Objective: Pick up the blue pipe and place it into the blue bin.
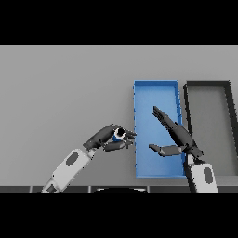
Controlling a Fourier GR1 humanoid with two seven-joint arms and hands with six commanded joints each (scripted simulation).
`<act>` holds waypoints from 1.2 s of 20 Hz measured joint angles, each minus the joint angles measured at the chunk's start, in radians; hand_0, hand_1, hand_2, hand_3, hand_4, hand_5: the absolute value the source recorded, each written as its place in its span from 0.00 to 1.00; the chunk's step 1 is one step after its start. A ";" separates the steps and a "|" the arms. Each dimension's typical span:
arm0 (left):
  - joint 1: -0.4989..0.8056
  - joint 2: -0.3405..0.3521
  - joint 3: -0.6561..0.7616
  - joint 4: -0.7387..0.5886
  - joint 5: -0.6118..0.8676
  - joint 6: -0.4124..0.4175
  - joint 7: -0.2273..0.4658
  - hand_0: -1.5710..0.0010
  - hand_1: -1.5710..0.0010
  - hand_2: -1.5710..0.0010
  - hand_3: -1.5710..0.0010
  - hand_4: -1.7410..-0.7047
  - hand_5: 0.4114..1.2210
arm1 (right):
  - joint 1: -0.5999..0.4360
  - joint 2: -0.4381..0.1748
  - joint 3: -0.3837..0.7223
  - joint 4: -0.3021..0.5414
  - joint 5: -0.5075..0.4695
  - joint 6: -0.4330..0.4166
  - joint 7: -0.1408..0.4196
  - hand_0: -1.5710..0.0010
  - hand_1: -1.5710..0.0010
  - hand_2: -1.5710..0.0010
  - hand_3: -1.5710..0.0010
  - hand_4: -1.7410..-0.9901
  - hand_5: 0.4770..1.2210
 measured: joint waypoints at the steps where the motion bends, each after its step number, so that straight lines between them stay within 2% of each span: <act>1: -0.003 0.001 -0.001 -0.002 0.002 -0.004 -0.004 0.00 0.00 0.00 0.05 0.00 1.00 | -0.044 -0.019 0.008 -0.011 -0.018 0.011 0.037 1.00 1.00 1.00 1.00 0.57 0.03; 4: -0.003 0.001 0.001 0.012 0.000 -0.004 -0.005 0.00 0.00 0.00 0.05 0.00 1.00 | -0.130 -0.038 0.055 -0.017 -0.067 0.052 0.142 1.00 1.00 1.00 1.00 0.57 0.04; 7: 0.004 0.016 0.002 -0.013 0.011 -0.009 -0.013 0.00 0.00 0.00 0.05 0.00 1.00 | -0.182 -0.035 0.118 -0.023 -0.022 0.100 0.142 1.00 1.00 1.00 1.00 0.60 0.06; 8: -0.007 0.012 0.005 -0.002 0.011 -0.009 -0.005 0.00 0.00 0.00 0.05 0.00 1.00 | -0.220 -0.020 0.141 -0.005 -0.007 0.105 0.167 1.00 1.00 1.00 1.00 0.62 0.07; 11: -0.007 0.012 -0.003 -0.004 0.013 -0.024 -0.019 0.00 0.00 0.00 0.04 0.00 1.00 | -0.302 0.024 0.179 0.054 0.008 0.122 0.194 1.00 1.00 1.00 1.00 0.68 0.07; 18: -0.004 0.021 -0.011 0.013 -0.004 -0.030 -0.036 0.00 0.00 0.00 0.02 0.00 1.00 | -0.441 0.115 0.230 0.164 0.008 0.155 0.233 1.00 0.99 0.98 1.00 0.69 0.04; 19: 0.002 0.028 -0.008 -0.005 0.015 -0.040 -0.038 0.00 0.00 0.00 0.06 0.00 1.00 | -0.461 0.127 0.234 0.168 0.003 0.155 0.235 0.97 0.95 0.93 0.97 0.66 0.04; 20: -0.006 0.027 0.001 0.005 0.037 -0.051 -0.019 0.11 0.16 0.16 0.18 0.00 1.00 | -0.485 0.143 0.240 0.190 -0.004 0.158 0.257 0.88 0.86 0.85 0.90 0.59 0.04; 21: -0.008 0.036 -0.010 -0.005 -0.002 -0.035 -0.024 0.25 0.31 0.32 0.34 0.06 1.00 | -0.511 0.140 0.229 0.213 -0.008 0.169 0.259 0.78 0.76 0.76 0.81 0.54 0.04; 22: -0.025 0.065 -0.025 -0.003 -0.031 -0.044 0.031 0.37 0.44 0.46 0.48 0.18 1.00 | -0.526 0.147 0.237 0.224 -0.008 0.180 0.265 0.66 0.66 0.66 0.72 0.51 0.04; 23: -0.037 0.086 -0.037 -0.004 -0.041 -0.064 0.093 0.48 0.55 0.57 0.58 0.25 1.00 | -0.539 0.156 0.246 0.240 -0.001 0.192 0.268 0.54 0.55 0.53 0.60 0.41 0.06; 24: -0.032 0.086 -0.038 -0.015 -0.053 -0.065 0.118 0.51 0.55 0.56 0.63 0.20 1.00 | -0.545 0.159 0.248 0.250 0.002 0.203 0.249 0.43 0.44 0.42 0.51 0.34 0.10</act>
